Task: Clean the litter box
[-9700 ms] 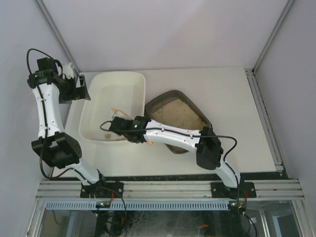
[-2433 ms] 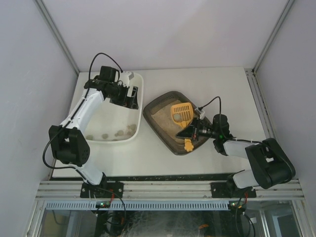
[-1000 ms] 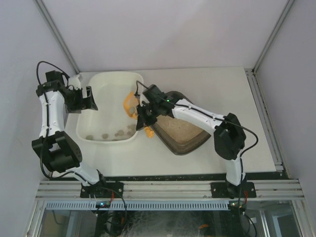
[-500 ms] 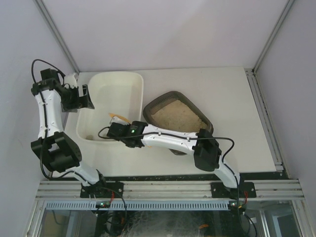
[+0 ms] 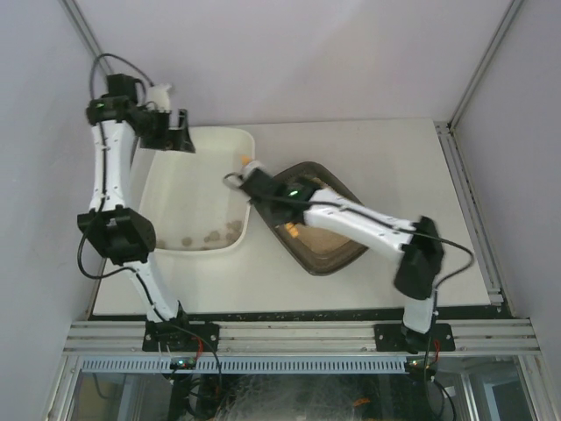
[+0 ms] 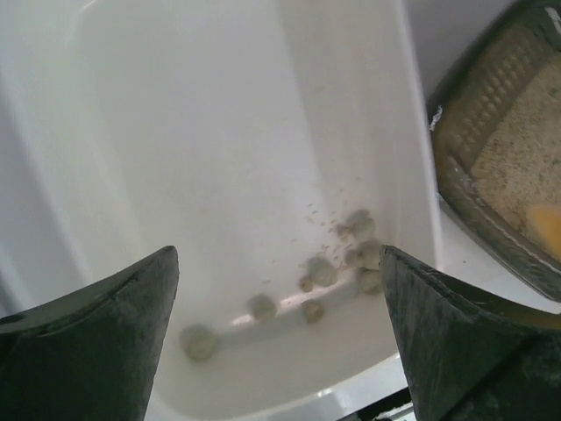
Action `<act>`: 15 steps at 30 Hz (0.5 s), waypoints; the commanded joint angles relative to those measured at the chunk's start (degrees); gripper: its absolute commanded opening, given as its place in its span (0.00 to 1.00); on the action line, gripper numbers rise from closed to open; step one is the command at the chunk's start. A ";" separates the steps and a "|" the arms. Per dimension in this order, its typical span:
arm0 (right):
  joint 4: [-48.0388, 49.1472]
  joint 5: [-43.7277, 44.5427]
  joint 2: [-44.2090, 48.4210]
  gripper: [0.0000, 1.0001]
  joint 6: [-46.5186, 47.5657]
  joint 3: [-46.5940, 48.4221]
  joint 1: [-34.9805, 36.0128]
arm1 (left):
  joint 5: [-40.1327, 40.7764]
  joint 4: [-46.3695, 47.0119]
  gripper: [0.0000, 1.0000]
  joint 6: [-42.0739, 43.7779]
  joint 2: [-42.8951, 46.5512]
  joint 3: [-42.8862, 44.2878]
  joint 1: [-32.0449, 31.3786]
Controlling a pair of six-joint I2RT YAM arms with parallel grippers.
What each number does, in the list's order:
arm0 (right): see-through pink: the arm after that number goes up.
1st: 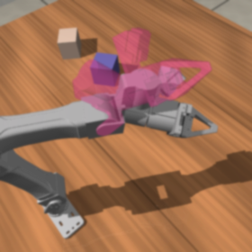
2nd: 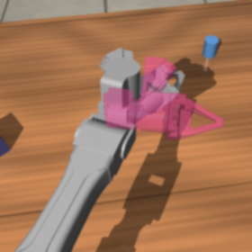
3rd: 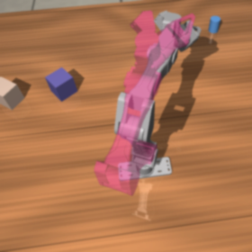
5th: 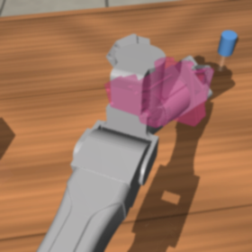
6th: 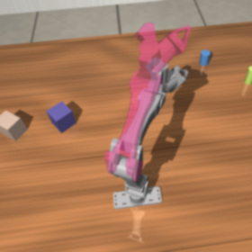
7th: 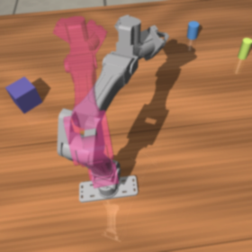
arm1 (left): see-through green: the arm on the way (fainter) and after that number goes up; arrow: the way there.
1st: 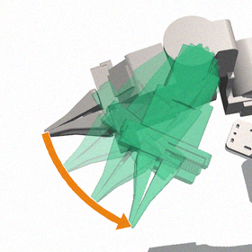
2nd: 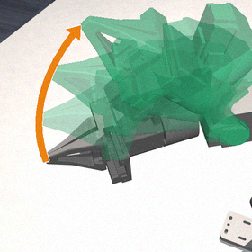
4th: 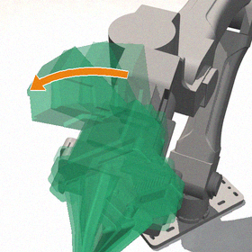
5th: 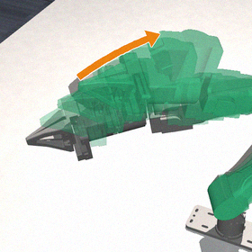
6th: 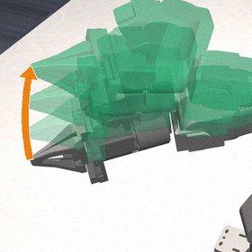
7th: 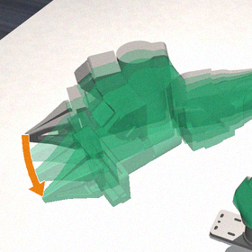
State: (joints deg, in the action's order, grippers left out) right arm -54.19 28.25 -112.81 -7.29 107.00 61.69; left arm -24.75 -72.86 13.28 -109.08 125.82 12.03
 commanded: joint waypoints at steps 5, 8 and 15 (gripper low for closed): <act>-2.23 -43.68 30.98 0.00 -14.43 -22.17 -26.13 | -1.38 3.50 1.00 2.96 -12.97 11.21 -23.16; -3.66 -49.58 36.17 0.00 -14.92 -28.89 -31.75 | -0.57 4.51 1.00 2.33 -18.42 14.85 -29.73; -0.05 -58.93 44.22 0.00 -16.88 -41.58 -37.17 | 3.21 11.45 1.00 4.94 -23.19 9.91 -37.83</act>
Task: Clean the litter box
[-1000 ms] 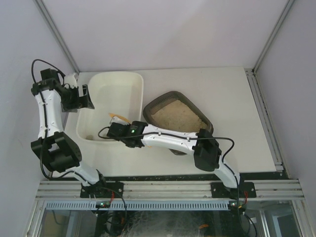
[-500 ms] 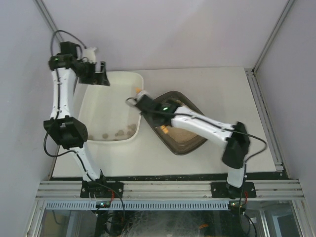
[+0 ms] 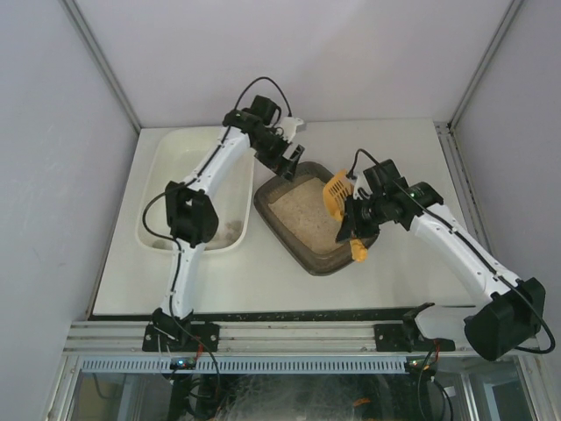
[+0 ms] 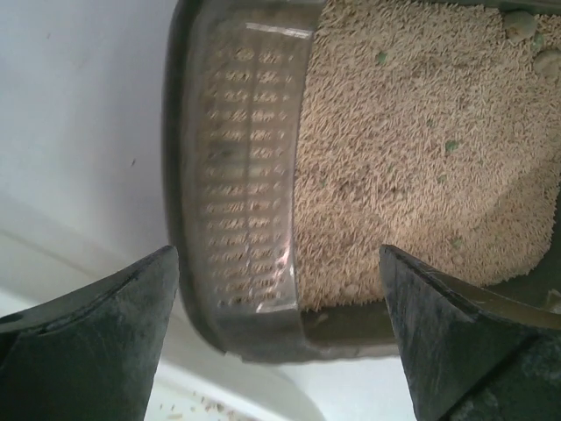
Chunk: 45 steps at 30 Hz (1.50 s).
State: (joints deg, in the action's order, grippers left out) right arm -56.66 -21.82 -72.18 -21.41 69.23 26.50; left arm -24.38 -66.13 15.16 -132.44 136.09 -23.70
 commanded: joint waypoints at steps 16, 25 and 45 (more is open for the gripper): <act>10.72 -15.61 4.46 0.00 -5.45 -12.60 -4.60 | 9.63 5.72 1.00 6.27 -7.71 0.37 -3.14; 9.10 -28.79 -7.80 0.00 -10.16 -11.57 -6.05 | 7.70 5.42 0.92 3.30 -6.61 -5.29 -3.03; 17.70 -25.79 -30.13 0.00 -20.60 -0.07 -4.10 | -7.98 11.02 0.91 -6.70 1.24 -13.69 0.91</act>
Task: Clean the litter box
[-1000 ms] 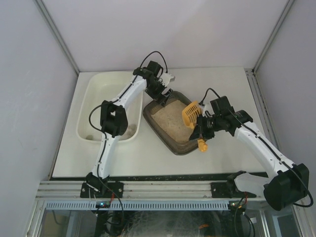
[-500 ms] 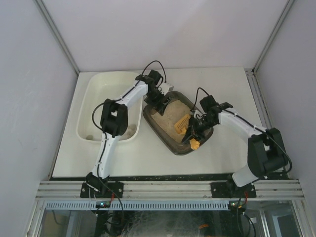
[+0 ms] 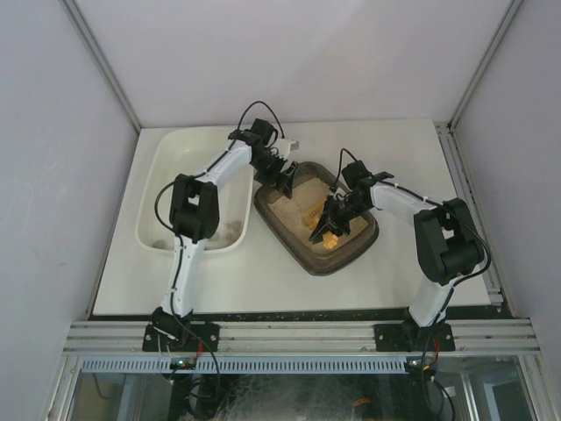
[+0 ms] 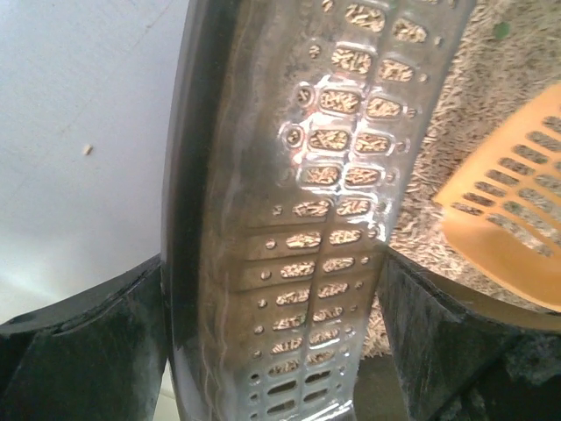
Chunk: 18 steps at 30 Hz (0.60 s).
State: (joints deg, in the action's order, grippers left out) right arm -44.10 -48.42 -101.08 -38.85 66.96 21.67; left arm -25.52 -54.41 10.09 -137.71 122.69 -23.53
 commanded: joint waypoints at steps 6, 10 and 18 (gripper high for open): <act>9.42 2.88 -2.51 0.00 -3.98 2.20 0.96 | -17.24 -1.01 0.96 -4.32 7.94 -2.02 1.82; 11.59 3.34 -4.12 0.00 -4.75 2.21 1.08 | -21.54 -0.70 0.97 -5.36 7.17 -3.01 2.12; 20.39 1.19 -7.52 0.00 -8.05 2.12 1.63 | -26.83 1.23 0.99 -8.11 6.89 -4.90 2.37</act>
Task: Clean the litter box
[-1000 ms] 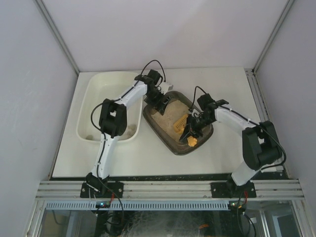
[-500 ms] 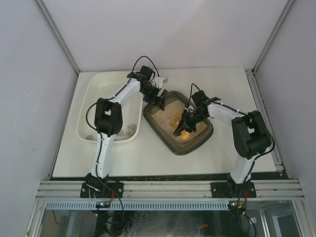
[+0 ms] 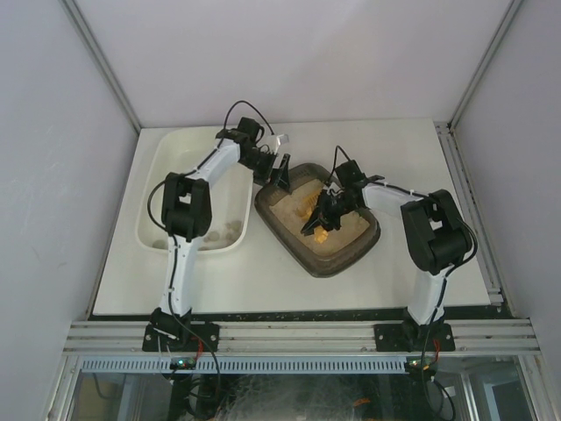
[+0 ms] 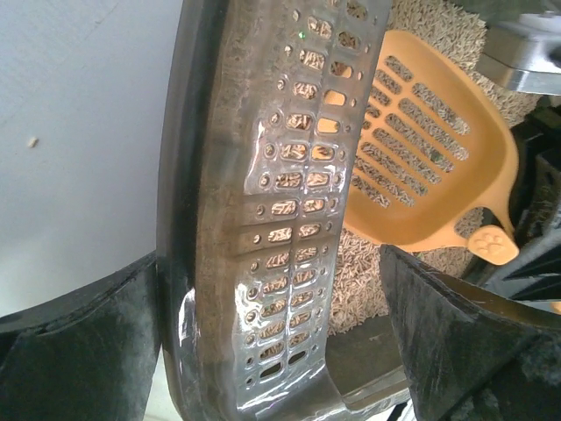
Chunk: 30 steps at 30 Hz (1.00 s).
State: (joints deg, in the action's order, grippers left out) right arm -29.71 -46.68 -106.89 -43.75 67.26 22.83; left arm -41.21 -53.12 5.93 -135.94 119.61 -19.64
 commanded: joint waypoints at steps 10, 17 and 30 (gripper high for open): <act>20.10 -0.88 -4.50 0.00 -8.19 -0.59 1.62 | -9.68 1.82 1.00 -4.45 6.76 -4.05 -1.42; 49.77 -1.47 -6.42 0.00 -25.37 -11.87 2.04 | -8.17 2.84 1.00 -4.67 7.62 -5.62 -1.34; 79.96 -0.47 -14.86 0.00 -37.01 -15.10 4.54 | -7.42 2.85 1.00 -4.36 8.24 -6.40 -0.66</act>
State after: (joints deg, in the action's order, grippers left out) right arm 41.30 -49.32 -118.85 -78.46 51.68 26.35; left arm -43.11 -48.29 3.53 -133.36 114.32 -19.31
